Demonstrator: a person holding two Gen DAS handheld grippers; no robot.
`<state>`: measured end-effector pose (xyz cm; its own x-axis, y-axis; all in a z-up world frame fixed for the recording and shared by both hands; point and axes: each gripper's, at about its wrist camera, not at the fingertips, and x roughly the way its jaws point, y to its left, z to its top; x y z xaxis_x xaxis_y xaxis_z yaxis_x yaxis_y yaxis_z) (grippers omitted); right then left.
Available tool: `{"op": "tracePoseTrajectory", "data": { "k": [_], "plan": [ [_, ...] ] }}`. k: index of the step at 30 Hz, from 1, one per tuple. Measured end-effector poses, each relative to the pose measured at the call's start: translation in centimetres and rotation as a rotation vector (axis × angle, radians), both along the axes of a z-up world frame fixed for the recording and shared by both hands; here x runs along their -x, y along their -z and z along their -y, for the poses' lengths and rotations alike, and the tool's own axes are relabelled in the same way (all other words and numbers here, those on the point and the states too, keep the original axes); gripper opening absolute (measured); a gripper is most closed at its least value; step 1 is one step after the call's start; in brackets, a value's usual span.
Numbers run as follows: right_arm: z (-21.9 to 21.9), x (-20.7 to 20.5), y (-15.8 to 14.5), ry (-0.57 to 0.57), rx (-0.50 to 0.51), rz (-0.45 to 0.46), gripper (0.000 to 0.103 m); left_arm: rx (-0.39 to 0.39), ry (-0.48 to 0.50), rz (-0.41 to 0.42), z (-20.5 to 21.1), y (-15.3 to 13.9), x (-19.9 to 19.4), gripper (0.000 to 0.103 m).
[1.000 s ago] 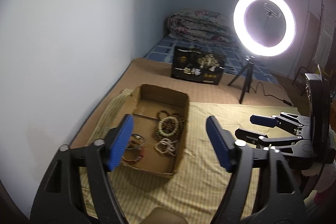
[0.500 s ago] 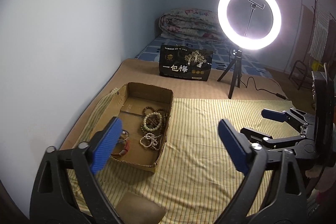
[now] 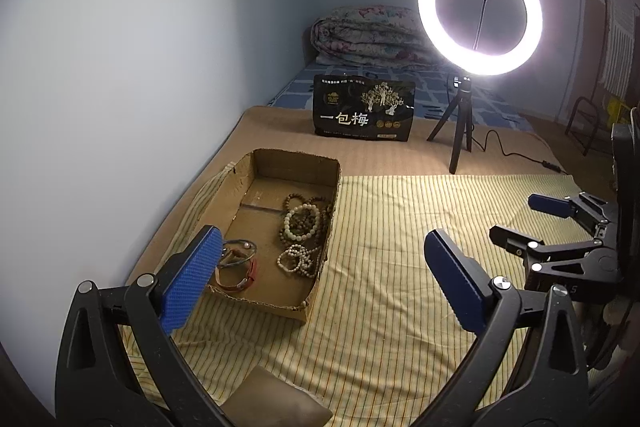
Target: Organize jewelry
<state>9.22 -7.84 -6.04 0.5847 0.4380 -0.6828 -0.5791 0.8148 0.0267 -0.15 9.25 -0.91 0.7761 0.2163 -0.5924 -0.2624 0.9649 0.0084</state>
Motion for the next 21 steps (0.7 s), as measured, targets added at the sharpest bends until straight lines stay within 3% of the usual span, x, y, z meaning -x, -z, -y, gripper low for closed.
{"op": "tracePoseTrajectory", "data": {
  "k": [21],
  "plan": [
    [0.26,0.19,0.21,0.008,0.019,0.009,0.08,-0.008,-0.006,0.003,-0.16,-0.1,0.08,0.103]
  ]
}}
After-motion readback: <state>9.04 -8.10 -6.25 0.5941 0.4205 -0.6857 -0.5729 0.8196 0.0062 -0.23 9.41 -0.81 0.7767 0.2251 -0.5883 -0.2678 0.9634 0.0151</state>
